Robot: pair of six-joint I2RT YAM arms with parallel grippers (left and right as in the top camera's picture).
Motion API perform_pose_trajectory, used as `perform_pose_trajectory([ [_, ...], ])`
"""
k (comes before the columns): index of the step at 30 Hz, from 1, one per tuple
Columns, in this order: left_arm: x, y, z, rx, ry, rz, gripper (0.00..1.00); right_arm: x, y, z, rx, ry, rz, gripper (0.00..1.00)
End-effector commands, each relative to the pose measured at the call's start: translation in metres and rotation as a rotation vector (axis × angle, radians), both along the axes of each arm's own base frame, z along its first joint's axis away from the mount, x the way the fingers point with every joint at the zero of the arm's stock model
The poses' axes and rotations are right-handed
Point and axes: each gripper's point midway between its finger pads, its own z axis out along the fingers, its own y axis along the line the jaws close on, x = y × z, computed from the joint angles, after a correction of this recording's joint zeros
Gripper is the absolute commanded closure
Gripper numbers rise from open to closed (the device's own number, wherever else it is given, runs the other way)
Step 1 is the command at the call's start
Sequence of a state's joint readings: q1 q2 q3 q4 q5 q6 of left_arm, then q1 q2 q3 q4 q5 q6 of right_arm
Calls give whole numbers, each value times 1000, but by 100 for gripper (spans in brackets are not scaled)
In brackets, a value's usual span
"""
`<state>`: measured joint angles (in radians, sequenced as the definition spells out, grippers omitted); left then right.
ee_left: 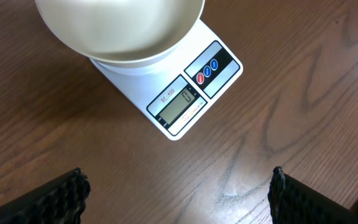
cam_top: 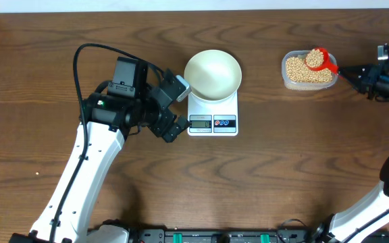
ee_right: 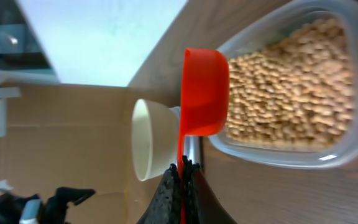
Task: Scoop item into bowl and weigh 50g on scale
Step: 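Carry the filled scoop with the right gripper over the cream bowl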
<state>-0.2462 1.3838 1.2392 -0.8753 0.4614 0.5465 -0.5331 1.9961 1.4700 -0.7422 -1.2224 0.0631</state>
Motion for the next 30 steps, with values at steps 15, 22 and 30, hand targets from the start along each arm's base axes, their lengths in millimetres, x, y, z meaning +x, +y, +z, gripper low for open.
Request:
perform_pose_trajectory([
  [15,2,-1,9,-7,-21,6,5,11,37,34,211,-37,95,99],
  [22,2,-1,9,-7,-21,6,6,23,82,41,214,-43,188,99],
  [30,2,-1,9,-7,-21,6,6,34,141,50,201,-60,295,99],
])
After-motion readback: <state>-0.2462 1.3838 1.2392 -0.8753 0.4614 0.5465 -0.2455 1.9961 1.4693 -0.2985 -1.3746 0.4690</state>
